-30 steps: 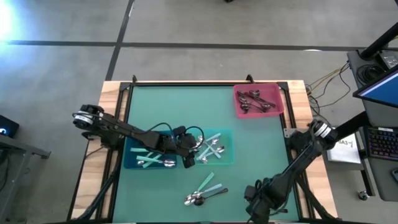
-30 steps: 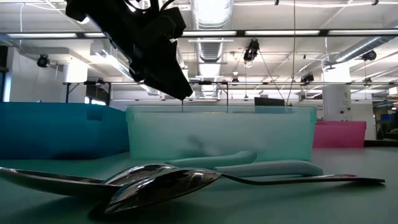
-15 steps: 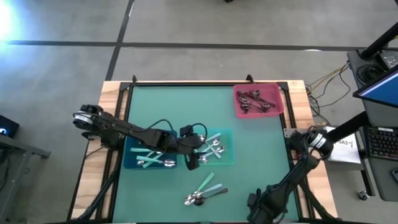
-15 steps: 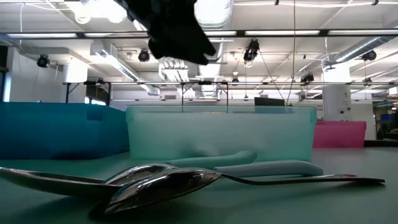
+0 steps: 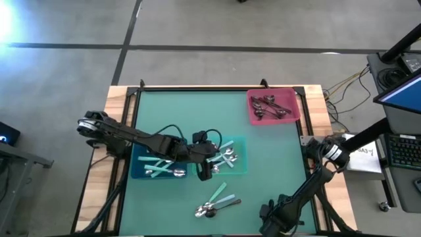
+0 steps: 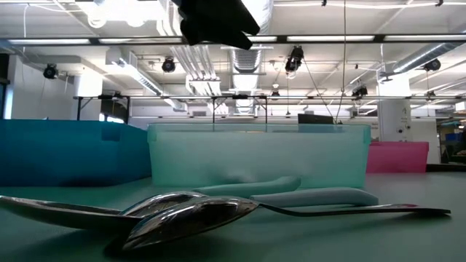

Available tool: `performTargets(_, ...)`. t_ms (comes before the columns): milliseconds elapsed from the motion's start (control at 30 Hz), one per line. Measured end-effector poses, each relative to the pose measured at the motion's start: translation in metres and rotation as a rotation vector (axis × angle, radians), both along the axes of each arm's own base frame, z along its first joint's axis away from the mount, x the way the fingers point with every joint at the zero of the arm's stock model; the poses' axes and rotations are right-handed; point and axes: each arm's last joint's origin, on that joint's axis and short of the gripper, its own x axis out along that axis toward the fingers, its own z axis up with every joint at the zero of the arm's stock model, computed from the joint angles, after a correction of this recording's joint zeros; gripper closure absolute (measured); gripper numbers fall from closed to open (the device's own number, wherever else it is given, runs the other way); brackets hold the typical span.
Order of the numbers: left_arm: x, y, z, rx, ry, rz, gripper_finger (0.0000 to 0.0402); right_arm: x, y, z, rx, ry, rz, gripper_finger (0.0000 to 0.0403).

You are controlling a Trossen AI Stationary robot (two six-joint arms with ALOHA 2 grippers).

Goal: Sort silverware by color (type)
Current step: Put the black spoon into the pink bin

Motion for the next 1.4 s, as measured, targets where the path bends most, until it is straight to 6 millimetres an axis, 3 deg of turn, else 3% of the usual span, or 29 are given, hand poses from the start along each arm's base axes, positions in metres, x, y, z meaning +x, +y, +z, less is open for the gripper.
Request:
performTargets(133, -0.001, -0.004, 0.005, 0.002, 0.008, -0.011, 0.0217, 0.000, 0.000, -0.008, -0.015, 0.015, 0.022, 0.0314)
performTargets(300, -0.003, -0.010, 0.009, 0.008, 0.028, -0.029, 0.0217, -0.001, -0.001, -0.008, -0.013, 0.012, 0.055, 0.0383)
performTargets(467, -0.009, -0.021, 0.013, 0.020, 0.087, -0.059, 0.0217, -0.001, -0.002, -0.005, -0.005, 0.007, 0.072, 0.0392)
performTargets(633, -0.021, -0.035, 0.014, 0.007, 0.202, -0.107, 0.0217, 0.002, -0.013, 0.011, -0.017, -0.028, 0.077, 0.0393)
performTargets(767, -0.031, -0.047, 0.011, -0.003, 0.267, -0.122, 0.0218, 0.013, -0.031, 0.034, -0.058, -0.160, 0.079, 0.0393)
performTargets(1033, -0.037, -0.058, -0.010, 0.015, 0.230, -0.109, 0.0235, 0.040, -0.081, 0.077, -0.142, -0.429, 0.138, 0.0394)
performTargets(1200, -0.031, -0.057, -0.020, 0.034, 0.094, -0.054, 0.0243, 0.056, -0.123, 0.110, -0.255, -0.613, 0.158, 0.0394)
performTargets(1400, -0.022, -0.060, -0.022, 0.048, -0.147, -0.111, 0.0244, 0.071, -0.169, 0.158, -0.432, -0.958, 0.138, 0.0394)
